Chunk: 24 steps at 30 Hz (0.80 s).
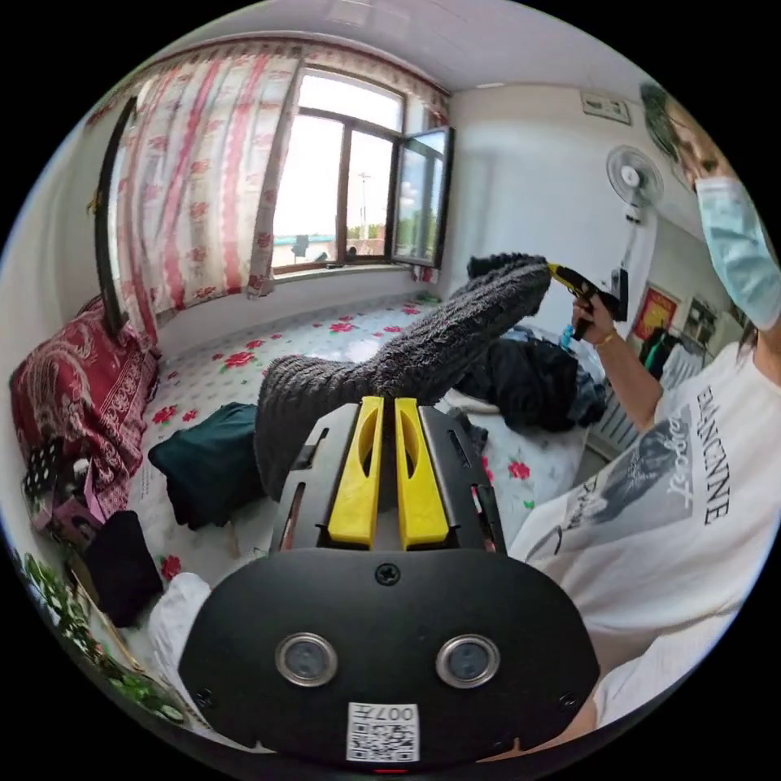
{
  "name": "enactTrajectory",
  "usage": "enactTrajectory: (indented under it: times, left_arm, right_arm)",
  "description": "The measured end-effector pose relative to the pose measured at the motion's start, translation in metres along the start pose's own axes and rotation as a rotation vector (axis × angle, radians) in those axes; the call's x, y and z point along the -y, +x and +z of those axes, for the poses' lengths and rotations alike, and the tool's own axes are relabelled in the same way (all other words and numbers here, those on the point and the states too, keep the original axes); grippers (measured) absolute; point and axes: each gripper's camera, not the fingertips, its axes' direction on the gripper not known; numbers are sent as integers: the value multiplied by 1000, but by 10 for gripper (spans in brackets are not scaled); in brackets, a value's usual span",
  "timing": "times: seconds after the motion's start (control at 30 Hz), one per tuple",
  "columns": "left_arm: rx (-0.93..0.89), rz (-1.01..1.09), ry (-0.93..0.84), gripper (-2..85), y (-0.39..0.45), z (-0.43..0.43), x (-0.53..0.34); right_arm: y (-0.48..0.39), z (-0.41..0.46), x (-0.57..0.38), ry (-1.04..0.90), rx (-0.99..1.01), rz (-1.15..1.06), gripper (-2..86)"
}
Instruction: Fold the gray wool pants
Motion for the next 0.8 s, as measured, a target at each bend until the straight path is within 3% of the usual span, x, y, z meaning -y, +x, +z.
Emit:
enactTrajectory:
  times: [0.1, 0.17, 0.3, 0.37, 0.43, 0.63, 0.8]
  left_arm:
    - [-90, 37, -182, 33, 44, 52, -27]
    - [-134, -109, -368, 50, 56, 122, -76]
    - [-134, -425, -545, 57, 50, 193, -165]
    - [-144, -610, -591, 61, 34, 211, -206]
    - [-92, -660, -594, 65, 20, 213, -217]
    - [156, -598, -547, 82, -28, 220, -182]
    - [274, -550, -554, 94, -74, 264, -147]
  right_arm:
    - [13, -35, -65, -122, -140, 99, -1]
    - [29, -38, -120, -286, -304, 213, 0]
    - [73, -19, -250, -744, -601, 495, 7]
    - [81, -11, -276, -832, -610, 542, 16]
    - [87, -1, -281, -858, -608, 567, 27]
    - [93, 83, -238, -835, -444, 409, 52]
    - [122, 193, -233, -1022, -409, 309, 68]
